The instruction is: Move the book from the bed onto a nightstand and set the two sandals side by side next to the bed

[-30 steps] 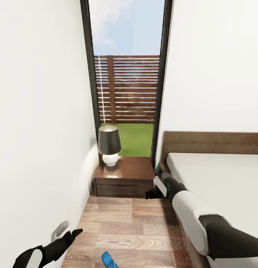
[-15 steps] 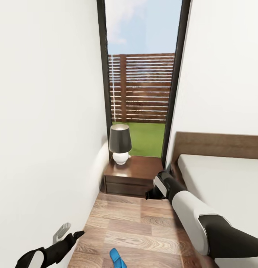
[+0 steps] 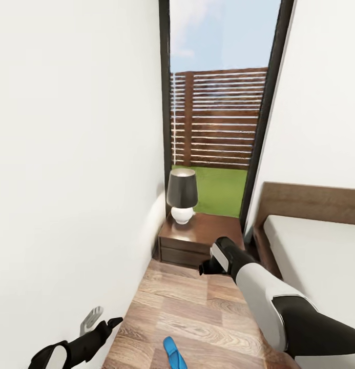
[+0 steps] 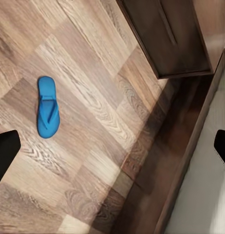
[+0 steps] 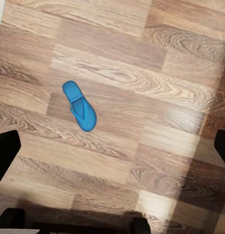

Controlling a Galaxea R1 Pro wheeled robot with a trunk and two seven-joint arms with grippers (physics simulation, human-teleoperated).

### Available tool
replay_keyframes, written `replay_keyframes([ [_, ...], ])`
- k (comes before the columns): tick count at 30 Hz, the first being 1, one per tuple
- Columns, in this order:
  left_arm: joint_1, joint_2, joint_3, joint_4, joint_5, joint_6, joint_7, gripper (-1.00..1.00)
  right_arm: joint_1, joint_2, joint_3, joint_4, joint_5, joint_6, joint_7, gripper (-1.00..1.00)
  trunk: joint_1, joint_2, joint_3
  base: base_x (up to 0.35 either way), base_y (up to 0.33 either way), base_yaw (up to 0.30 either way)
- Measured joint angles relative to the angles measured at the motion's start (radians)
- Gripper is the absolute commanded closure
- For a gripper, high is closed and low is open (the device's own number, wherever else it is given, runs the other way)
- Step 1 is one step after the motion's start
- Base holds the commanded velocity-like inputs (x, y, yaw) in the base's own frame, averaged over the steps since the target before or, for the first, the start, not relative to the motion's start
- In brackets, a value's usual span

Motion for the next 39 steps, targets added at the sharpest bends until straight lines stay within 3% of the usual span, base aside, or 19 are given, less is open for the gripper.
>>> replay_keyframes([
  [11, 0.0, -0.001, -0.003, 0.003, -0.002, 0.001, -0.057, -1.0, 0.0, 0.009, 0.003, 0.017, -0.002, -0.023, 0.0, -1.0, 0.042, -0.077, -0.039, 0.0, 0.0, 0.098],
  [16, 0.0, 0.0, -0.003, 0.004, -0.002, 0.002, -0.062, -1.0, 0.0, 0.019, 0.005, 0.019, -0.001, -0.025, 0.0, -1.0, 0.061, -0.112, -0.055, 0.0, 0.0, 0.013],
  [39, 0.0, 0.001, -0.003, 0.003, 0.0, 0.038, -0.076, -1.0, 0.0, 0.019, -0.001, 0.02, -0.002, -0.027, 0.0, -1.0, 0.15, -0.273, -0.128, 0.0, 0.0, 0.001],
])
